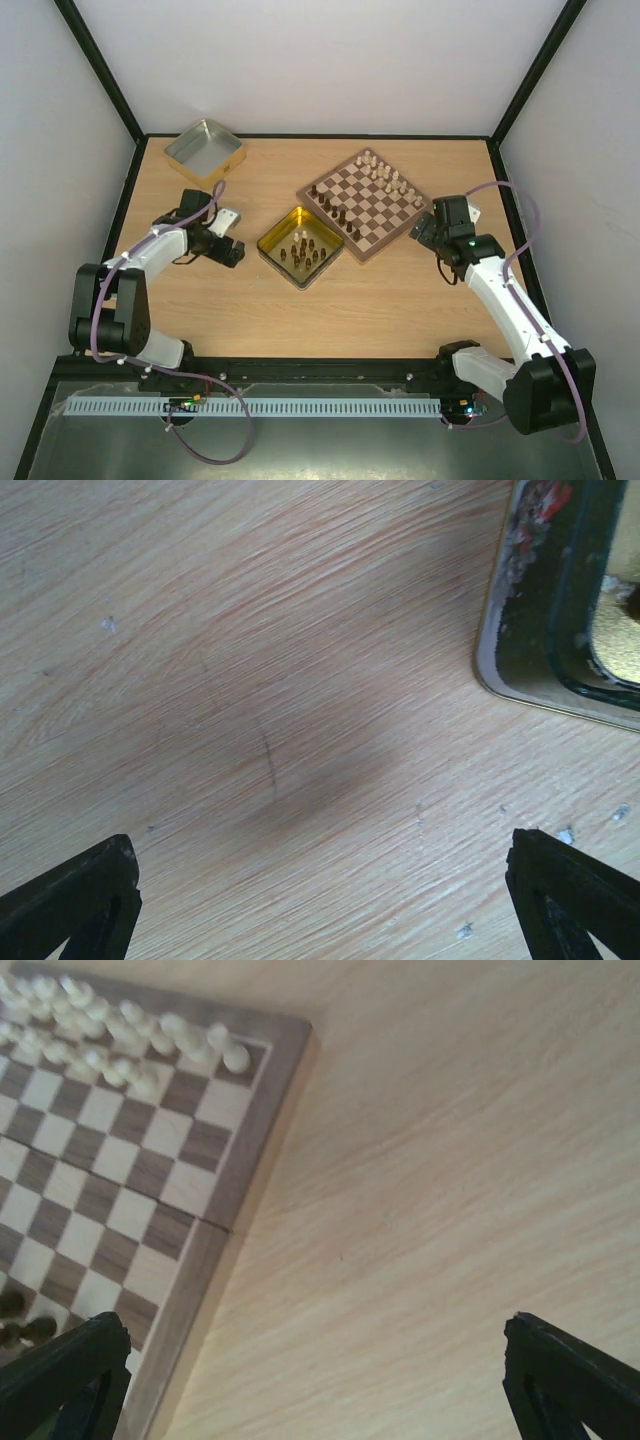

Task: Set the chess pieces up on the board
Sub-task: Move the storage box to the center of the board.

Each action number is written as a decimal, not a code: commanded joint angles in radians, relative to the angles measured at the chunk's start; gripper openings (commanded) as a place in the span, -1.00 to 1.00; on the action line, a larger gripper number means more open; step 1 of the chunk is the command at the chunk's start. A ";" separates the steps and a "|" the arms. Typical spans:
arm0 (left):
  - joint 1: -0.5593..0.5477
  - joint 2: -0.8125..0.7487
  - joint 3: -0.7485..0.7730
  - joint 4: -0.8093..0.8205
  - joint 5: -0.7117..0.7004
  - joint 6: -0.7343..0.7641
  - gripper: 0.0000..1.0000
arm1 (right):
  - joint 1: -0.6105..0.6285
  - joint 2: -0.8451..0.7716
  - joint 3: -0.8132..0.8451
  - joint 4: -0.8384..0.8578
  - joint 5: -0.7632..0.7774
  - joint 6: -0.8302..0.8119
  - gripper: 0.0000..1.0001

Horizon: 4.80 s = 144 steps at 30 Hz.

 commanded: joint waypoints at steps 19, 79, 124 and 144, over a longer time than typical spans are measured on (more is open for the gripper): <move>-0.002 0.131 0.310 -0.147 0.074 0.000 0.99 | 0.597 0.201 0.196 -0.241 -0.077 0.175 1.00; 0.161 0.103 0.115 -0.051 0.207 0.032 0.99 | 0.699 0.796 0.452 -0.109 -0.235 0.356 -0.49; 0.174 0.214 0.205 -0.064 0.260 0.029 0.99 | 0.633 -0.244 -0.424 -0.292 -0.228 0.839 -0.82; 0.154 0.226 0.166 -0.039 0.268 0.027 0.99 | 0.613 -0.406 -0.369 -0.581 -0.111 0.898 -0.71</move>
